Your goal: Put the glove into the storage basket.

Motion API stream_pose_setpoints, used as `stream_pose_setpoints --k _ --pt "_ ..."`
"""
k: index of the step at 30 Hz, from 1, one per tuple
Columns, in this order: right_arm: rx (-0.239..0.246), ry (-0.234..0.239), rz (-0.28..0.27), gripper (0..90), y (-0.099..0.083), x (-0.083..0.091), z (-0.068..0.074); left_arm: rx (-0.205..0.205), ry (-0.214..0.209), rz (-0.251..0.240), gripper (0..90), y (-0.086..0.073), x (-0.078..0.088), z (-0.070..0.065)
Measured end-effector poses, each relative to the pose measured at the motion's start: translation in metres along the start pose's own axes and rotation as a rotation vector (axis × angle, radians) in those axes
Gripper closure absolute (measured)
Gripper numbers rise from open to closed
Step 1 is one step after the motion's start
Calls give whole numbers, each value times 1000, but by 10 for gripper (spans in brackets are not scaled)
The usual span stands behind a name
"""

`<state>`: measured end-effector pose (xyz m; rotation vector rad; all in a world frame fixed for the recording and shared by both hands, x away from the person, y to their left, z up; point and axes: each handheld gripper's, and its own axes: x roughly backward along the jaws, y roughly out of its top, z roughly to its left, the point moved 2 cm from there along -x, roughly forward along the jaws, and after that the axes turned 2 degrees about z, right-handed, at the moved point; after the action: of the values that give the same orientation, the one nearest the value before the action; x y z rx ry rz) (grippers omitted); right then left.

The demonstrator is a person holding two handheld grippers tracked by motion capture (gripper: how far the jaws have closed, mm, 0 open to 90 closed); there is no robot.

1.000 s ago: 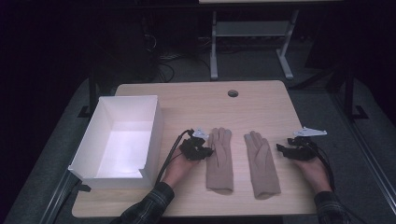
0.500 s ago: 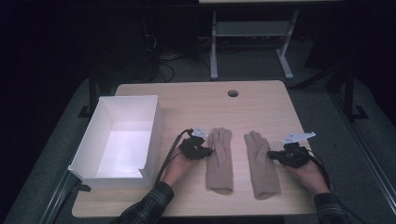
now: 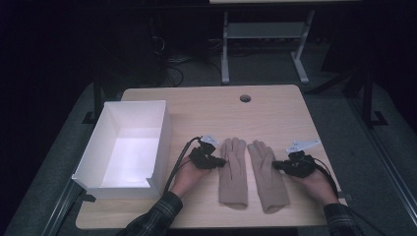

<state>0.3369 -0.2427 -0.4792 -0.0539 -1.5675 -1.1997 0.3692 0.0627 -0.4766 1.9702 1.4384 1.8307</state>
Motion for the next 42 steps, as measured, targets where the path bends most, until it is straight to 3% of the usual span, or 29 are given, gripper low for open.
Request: stream_pose_setpoints --k 6,13,18,23,31,36,42 --pt "8 3 -19 900 -1 8 2 4 -36 16 880 -4 2 -8" --pt "-21 17 -9 900 -12 19 0 1 -66 11 879 -7 9 -13" --pt "7 49 42 900 -12 11 8 3 -74 -1 879 -3 5 -14" --pt "11 81 40 900 -8 7 13 2 -70 -18 879 -1 5 -12" --pt "38 119 32 900 -2 -2 23 41 -70 -66 878 3 20 -1" --pt "51 136 31 900 4 -9 31 67 -93 -103 878 6 29 3" --pt "64 143 20 900 8 -14 35 60 -112 -111 877 12 31 3"
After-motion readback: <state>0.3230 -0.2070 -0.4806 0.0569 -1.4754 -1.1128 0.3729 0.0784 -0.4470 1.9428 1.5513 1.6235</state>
